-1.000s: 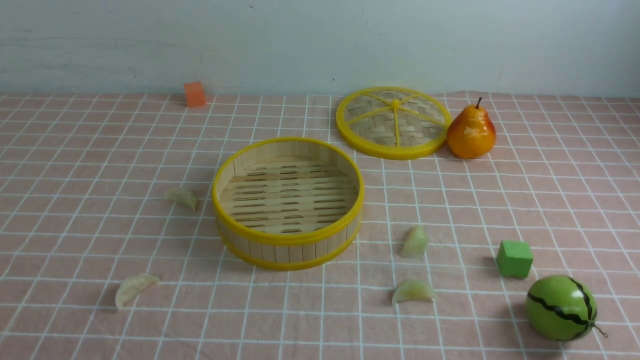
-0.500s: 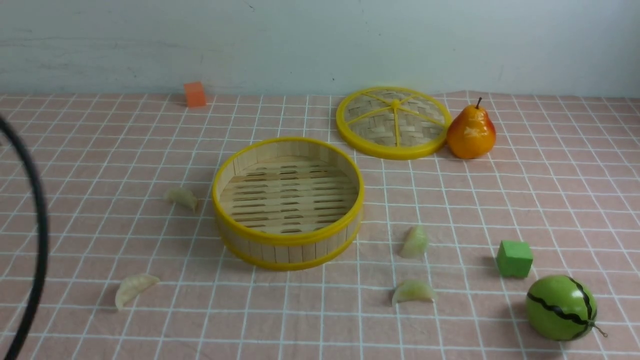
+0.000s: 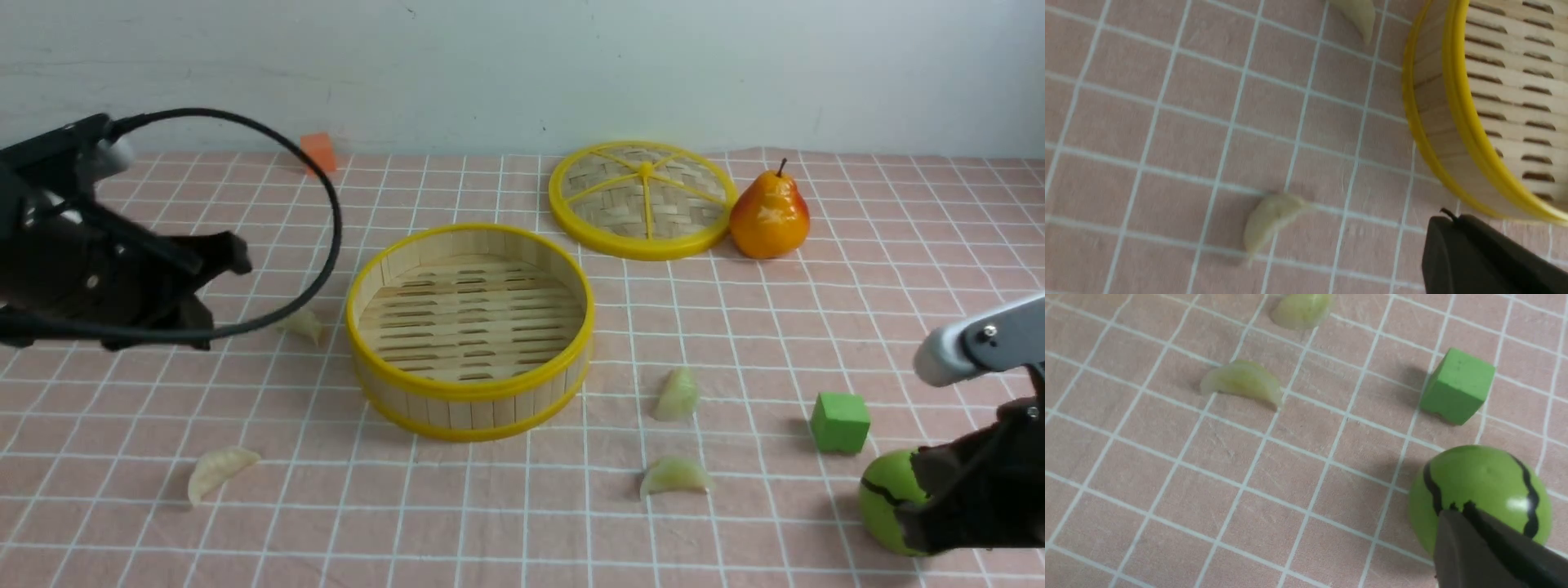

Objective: Put the dumplings into the steamer on the table with the pink tablecloth.
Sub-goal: 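Reach for and grasp a dumpling on the table with the left gripper, then place the dumpling into the bamboo steamer basket with the left gripper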

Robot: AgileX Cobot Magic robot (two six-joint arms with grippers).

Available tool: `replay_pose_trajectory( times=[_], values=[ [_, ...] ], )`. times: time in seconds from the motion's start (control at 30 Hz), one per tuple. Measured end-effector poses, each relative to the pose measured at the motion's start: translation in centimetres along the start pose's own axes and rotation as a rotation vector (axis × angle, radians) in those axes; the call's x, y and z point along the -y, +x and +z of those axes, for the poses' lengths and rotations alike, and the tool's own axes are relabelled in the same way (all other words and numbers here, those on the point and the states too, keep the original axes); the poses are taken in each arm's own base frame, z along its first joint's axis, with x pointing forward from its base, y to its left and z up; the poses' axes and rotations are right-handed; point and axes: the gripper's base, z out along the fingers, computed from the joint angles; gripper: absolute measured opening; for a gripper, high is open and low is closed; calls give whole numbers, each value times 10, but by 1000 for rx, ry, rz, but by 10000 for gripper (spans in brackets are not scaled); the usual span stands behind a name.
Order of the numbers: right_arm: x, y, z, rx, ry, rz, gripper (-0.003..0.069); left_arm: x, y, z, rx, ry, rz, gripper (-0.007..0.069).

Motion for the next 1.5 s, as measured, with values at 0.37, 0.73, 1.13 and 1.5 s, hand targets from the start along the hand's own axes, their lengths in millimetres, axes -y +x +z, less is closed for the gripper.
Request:
replay_pose_trajectory(
  times=[0.37,0.73,1.13,1.5],
  values=[
    [-2,2,15,-50,0,-12,-1,25,-66,113,-1,-133,-25,187],
    [-2,0,15,-35,-4,-10,1,19,-73,194,-82,-216,-192,472],
    [-3,-1,15,-26,-15,11,10,32,-86,152,-73,-207,-92,178],
    [-3,-1,15,-25,-15,11,18,131,-56,116,-32,44,383,178]
  ],
)
